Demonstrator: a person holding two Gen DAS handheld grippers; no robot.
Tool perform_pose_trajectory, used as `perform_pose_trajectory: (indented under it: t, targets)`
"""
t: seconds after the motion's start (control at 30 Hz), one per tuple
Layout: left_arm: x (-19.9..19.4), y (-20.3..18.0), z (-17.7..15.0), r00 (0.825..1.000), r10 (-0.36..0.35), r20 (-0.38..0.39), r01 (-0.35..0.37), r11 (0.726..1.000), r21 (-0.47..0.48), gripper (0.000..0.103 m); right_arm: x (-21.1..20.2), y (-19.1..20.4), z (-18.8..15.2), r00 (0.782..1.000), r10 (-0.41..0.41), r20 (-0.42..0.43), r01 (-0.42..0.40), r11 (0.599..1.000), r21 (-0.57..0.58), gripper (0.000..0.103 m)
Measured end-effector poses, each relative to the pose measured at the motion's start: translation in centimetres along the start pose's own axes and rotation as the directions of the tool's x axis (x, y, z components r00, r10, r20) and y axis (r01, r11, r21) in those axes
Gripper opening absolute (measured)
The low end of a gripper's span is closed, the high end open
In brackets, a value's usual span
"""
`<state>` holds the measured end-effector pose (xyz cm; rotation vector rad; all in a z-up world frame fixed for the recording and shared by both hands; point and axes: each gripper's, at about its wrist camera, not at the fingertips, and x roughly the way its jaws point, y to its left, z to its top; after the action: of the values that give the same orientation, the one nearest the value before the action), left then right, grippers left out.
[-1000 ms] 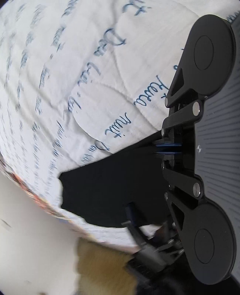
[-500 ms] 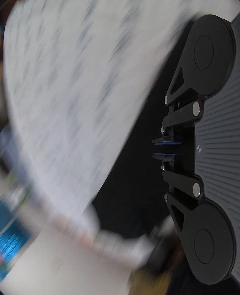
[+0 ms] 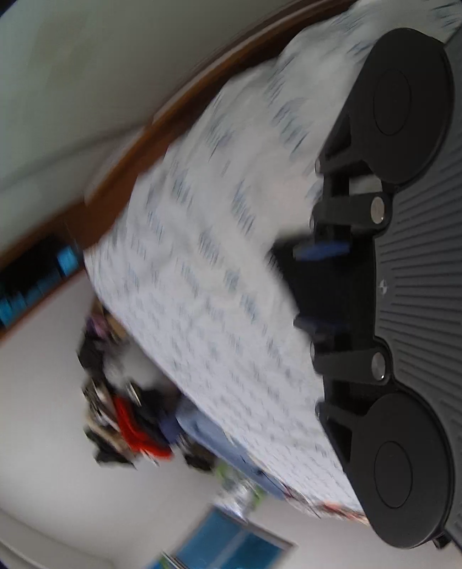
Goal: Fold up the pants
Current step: 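Lower the trouser leg with the right gripper and open it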
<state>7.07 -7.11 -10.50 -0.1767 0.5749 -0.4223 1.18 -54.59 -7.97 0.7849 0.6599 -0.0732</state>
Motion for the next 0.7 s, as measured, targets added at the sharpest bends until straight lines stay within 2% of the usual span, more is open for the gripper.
perform_pose_trajectory:
  t: [0.1,0.17,0.27,0.3,0.33,0.37,0.4,0.5,0.6,0.63,0.7]
  targets:
    - [0.1,-0.1,0.0,1.0,0.002,-0.001,-0.002,1.0,0.003,0.097,-0.6,-2.0,-1.7,0.999,-0.035,0.012,0.034,0.999,0.041,0.051]
    - [0.1,-0.2,0.0,1.0,0.002,-0.002,-0.002,1.0,0.003,0.097,-1.0,-2.3,-2.7,1.0,-0.001,0.007,0.0,0.999,0.051,0.051]
    - [0.1,-0.2,0.0,1.0,0.006,-0.002,-0.006,1.0,0.007,0.097,-1.3,-1.7,-3.3,0.996,0.092,0.014,-0.093,0.995,0.04,0.049]
    - [0.2,-0.2,0.0,1.0,0.009,-0.002,-0.009,1.0,0.009,0.097,-1.7,-1.3,-3.4,0.993,0.118,0.029,-0.118,0.993,0.021,0.042]
    - [0.2,-0.3,0.0,1.0,0.011,-0.003,-0.011,1.0,0.011,0.097,-2.1,-0.7,-3.4,0.989,0.14,0.036,-0.141,0.99,0.008,0.029]
    - [0.2,-0.3,0.0,1.0,0.013,-0.004,-0.013,1.0,0.014,0.097,-2.3,-0.4,-3.4,0.988,0.152,0.029,-0.152,0.988,0.004,0.027]
    - [0.2,-0.3,0.0,1.0,0.015,-0.005,-0.015,1.0,0.016,0.097,-1.9,-0.2,-3.4,0.989,0.15,0.007,-0.15,0.989,0.003,0.027]
    - [0.3,-0.3,0.0,1.0,0.016,-0.006,-0.016,1.0,0.019,0.097,-0.8,-0.1,-3.7,0.996,0.074,-0.054,-0.076,0.997,-0.03,0.027]
    - [0.3,-0.3,0.0,1.0,0.017,-0.007,-0.017,1.0,0.02,0.097,-0.7,-1.0,-3.8,0.994,0.102,-0.048,-0.101,0.995,0.015,0.027]
    - [0.3,-0.3,0.0,1.0,0.017,-0.007,-0.017,1.0,0.02,0.097,-0.7,-1.1,-3.7,0.993,0.105,-0.044,-0.104,0.994,0.025,0.021]
    - [0.3,-0.2,0.0,1.0,0.017,-0.008,-0.016,1.0,0.021,0.098,-0.9,-0.7,-3.8,0.995,0.092,-0.041,-0.091,0.996,0.016,0.019]
